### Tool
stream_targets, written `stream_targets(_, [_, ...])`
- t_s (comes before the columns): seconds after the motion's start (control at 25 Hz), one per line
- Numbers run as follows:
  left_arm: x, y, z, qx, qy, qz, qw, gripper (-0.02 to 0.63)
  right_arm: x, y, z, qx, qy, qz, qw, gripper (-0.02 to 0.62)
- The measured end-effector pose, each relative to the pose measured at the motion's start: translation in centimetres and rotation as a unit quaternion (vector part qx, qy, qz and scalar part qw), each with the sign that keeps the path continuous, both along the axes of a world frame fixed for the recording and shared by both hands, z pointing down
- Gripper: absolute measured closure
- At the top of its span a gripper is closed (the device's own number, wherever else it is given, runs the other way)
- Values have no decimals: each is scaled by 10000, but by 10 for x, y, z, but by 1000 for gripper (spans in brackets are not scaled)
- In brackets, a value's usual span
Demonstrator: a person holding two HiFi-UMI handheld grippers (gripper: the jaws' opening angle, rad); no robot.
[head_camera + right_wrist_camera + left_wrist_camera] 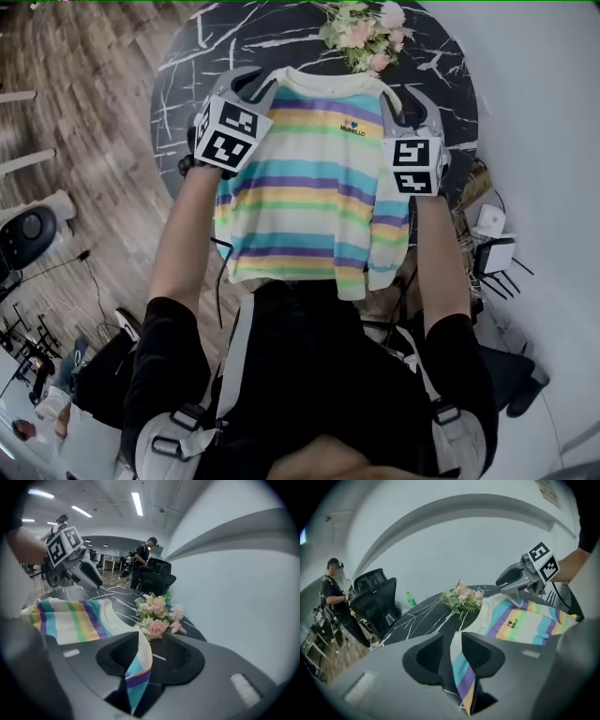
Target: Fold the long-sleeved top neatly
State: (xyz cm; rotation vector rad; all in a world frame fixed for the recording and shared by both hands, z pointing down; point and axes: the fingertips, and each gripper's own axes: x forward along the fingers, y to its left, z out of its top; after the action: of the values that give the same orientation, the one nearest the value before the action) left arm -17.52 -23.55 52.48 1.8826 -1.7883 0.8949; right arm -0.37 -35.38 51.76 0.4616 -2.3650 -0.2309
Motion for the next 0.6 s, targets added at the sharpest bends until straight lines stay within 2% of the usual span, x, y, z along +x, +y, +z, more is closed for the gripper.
stream_targets(0.08, [0,2,4,-26,115,-55,9999,442,2,1,6,-204,33,-44,9998,403])
stream_targets(0.32, [5,17,5,-59,253,-103,9996,442,16,7,7,-272,89,86,9996,403])
stream_targets(0.6, [23,70,7,-154,459,-183,9987,442,58,57,15,-526,294,249,9979,407])
